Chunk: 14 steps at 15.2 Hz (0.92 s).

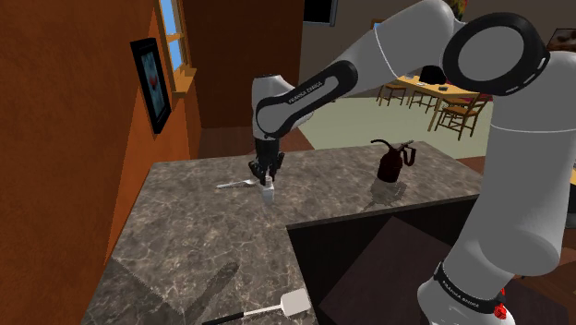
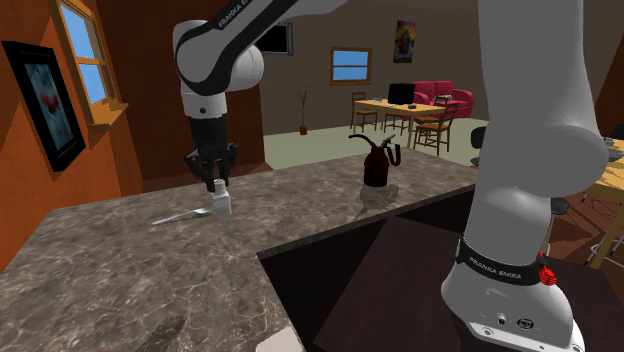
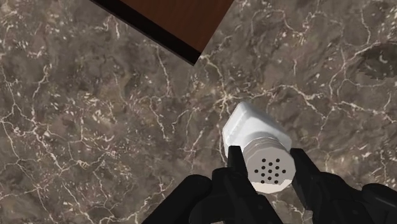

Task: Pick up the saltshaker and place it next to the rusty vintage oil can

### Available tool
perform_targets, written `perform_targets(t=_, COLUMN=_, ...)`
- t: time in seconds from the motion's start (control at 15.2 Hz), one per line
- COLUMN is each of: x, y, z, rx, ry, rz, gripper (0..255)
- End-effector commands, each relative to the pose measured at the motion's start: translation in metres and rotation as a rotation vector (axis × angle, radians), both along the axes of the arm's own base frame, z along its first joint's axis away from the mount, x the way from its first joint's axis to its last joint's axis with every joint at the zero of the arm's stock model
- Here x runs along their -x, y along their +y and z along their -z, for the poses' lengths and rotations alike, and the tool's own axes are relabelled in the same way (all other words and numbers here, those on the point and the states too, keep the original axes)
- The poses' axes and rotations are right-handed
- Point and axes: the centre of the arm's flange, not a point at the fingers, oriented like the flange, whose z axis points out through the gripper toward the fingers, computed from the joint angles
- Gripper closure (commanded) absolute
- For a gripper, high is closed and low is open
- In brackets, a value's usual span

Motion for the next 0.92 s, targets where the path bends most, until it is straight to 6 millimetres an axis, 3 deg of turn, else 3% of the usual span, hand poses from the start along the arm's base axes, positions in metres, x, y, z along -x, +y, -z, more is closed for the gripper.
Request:
perform_targets(t=0.0, x=0.000, y=0.000, z=-0.011, rx=0.000, ry=0.000, rz=0.000, gripper=255)
perform_targets(t=0.86, x=0.000, y=0.000, z=-0.080, rx=0.000, ry=0.000, rz=0.000, gripper=255)
